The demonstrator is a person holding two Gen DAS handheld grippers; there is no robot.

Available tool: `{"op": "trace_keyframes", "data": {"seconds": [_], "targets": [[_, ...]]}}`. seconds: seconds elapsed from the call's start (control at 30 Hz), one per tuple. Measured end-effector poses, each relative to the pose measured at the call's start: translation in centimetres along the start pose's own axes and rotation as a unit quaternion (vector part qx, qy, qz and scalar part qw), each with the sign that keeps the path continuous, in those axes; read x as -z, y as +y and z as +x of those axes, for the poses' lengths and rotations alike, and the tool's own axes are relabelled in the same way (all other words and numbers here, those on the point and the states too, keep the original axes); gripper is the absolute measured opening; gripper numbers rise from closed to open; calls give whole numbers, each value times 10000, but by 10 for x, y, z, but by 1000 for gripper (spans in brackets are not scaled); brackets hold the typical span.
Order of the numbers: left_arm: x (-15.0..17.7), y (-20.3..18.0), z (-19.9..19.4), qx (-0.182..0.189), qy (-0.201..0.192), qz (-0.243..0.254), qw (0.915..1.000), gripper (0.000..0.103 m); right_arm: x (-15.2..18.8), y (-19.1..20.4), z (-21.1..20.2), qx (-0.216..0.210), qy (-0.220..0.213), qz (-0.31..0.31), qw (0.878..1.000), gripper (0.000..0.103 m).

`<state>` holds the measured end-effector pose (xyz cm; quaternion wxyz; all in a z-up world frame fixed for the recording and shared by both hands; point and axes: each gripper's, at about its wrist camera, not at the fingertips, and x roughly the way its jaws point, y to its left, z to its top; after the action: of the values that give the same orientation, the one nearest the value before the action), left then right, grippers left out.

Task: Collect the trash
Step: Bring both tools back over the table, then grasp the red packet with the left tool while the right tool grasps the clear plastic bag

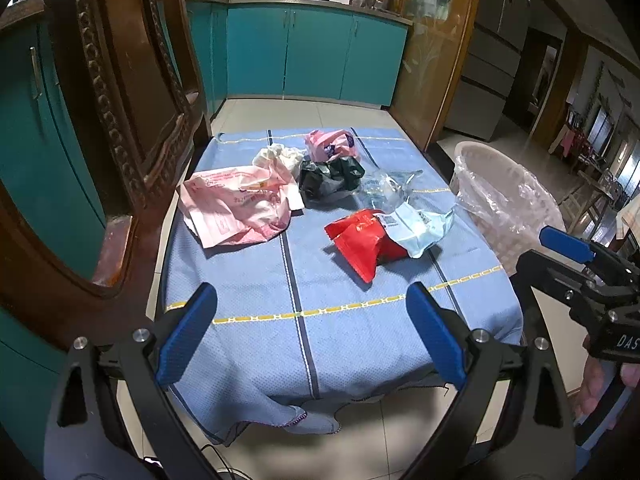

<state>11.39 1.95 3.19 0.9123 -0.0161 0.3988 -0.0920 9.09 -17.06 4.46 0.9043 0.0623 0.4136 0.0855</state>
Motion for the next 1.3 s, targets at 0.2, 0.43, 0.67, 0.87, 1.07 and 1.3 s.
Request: {"op": "trace_keyframes", "data": {"seconds": [0.2, 0.43, 0.67, 0.87, 1.07, 1.3], "targets": [[1, 1, 2, 16, 29, 14, 10000, 95, 0, 0, 0, -4, 0, 4, 10000, 90], [4, -7, 13, 44, 186, 178, 9997, 95, -1, -1, 0, 11, -4, 11, 10000, 90], [-9, -38, 65, 342, 674, 1186, 9901, 95, -6, -11, -2, 35, -25, 149, 9999, 90], [-26, -54, 110, 466, 911, 1610, 9816, 94, -6, -22, 5, 115, 38, 261, 9996, 90], [-32, -58, 145, 575, 1241, 1720, 9756, 48, -6, -36, 27, -26, 282, 627, 9976, 90], [-22, -59, 114, 617, 1088, 1992, 9719, 38, -11, -71, 73, -654, 537, 1961, 9769, 89]]}}
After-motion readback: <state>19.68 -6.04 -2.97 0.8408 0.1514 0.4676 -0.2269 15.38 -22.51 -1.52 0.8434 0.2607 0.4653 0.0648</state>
